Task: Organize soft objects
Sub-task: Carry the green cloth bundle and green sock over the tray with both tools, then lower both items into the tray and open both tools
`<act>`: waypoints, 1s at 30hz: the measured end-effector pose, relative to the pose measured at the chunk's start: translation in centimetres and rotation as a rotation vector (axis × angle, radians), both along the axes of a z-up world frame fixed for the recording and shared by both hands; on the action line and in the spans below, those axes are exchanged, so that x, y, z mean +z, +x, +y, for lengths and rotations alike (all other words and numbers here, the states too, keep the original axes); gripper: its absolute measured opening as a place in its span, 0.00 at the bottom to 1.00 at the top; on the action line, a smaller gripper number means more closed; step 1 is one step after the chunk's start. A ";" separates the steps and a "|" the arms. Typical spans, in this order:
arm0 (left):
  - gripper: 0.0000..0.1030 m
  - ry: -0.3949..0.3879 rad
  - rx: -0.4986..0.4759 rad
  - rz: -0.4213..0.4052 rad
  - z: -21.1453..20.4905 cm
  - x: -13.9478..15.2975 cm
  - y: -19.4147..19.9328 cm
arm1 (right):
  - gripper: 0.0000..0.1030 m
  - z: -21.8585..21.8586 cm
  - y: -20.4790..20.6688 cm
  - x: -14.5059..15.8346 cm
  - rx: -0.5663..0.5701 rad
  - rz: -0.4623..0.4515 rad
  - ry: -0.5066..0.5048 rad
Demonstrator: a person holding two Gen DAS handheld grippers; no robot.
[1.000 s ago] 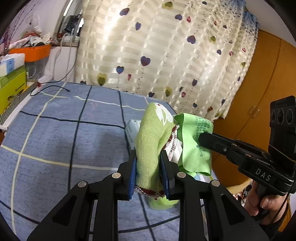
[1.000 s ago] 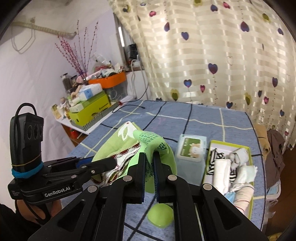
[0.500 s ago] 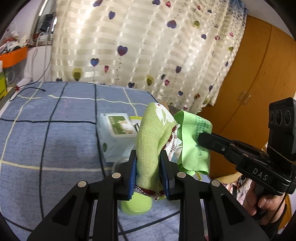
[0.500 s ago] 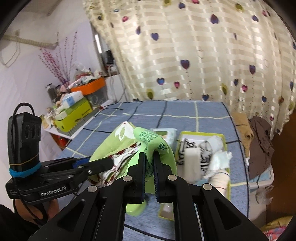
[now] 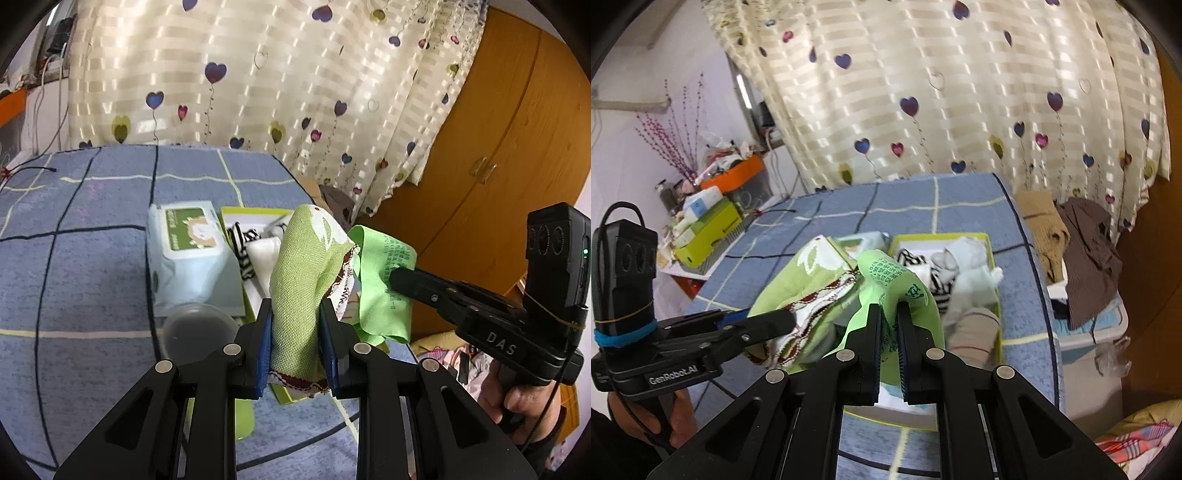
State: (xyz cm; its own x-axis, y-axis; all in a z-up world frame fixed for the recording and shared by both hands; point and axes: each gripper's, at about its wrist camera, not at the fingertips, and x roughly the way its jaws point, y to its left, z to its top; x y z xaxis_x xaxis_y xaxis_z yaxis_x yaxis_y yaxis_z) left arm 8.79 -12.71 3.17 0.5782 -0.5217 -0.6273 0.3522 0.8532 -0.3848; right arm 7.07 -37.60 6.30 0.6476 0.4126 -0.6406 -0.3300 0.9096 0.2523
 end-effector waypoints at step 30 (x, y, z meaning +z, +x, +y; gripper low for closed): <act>0.24 0.034 -0.033 0.170 -5.8 -5.6 2.2 | 0.09 -2.6 1.9 -9.0 0.028 0.202 -0.159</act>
